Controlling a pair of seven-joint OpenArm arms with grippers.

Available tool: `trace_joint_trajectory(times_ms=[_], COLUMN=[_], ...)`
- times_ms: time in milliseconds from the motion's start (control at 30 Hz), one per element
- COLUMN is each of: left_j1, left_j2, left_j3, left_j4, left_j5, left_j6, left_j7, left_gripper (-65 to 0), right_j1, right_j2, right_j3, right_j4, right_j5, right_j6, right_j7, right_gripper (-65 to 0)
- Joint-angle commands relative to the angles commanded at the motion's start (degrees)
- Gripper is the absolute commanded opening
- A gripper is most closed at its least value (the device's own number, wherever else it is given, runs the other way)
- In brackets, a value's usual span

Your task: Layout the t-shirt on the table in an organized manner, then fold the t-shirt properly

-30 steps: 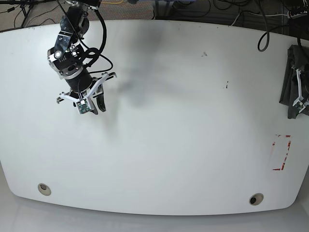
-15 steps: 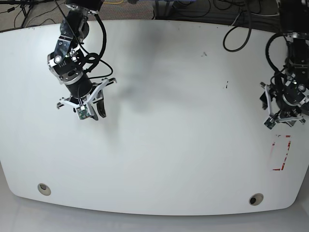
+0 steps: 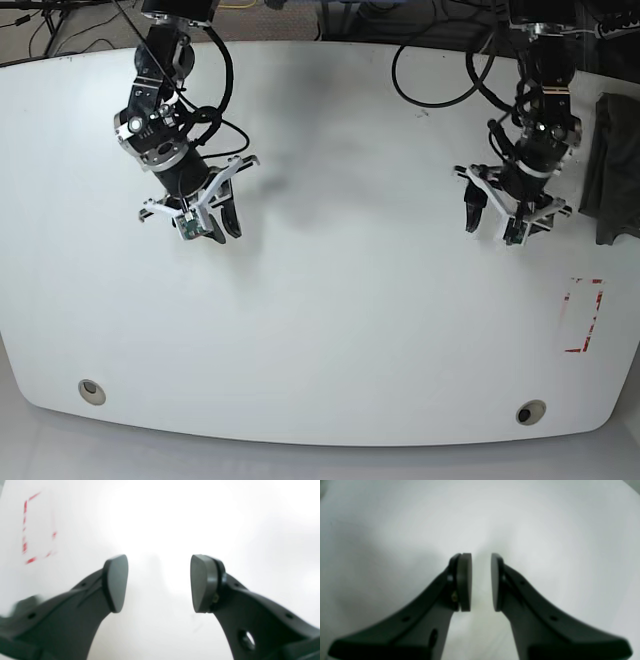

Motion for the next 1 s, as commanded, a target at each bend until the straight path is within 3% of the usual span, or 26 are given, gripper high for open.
trace_joint_trajectory(times_ms=[167,567,767,1000], left_j1=[8.9,30.7,41.4,52.6], left_j2=[1.3,1.4,1.0,1.3], left_j3=[0.0,-0.2,-1.7,-6.1], left_j4=[3.9,9.2,9.6,9.6], left_j5=[1.1,1.3,1.3,1.1], left_j6=[0.0,0.1,0.1,0.1], left_j7=[-5.9,-10.3,-10.4,-10.3], left_gripper=[-28.6,-28.9,-29.0,-29.0], right_j1=[-7.1,-25.6,-34.3,-45.6], right_j2=[-1.8,-4.7,-4.9,-4.6], right_j3=[1.1,3.3,3.3,3.2], right_j4=[0.4,1.6,3.6,5.5], right_j5=[0.2,0.4,0.9,7.0], right_j6=[0.00,0.35,0.53,0.62], right_j7=[6.6,17.3,18.3,18.3], right_gripper=[-52.8,-52.8,-52.8,-52.8])
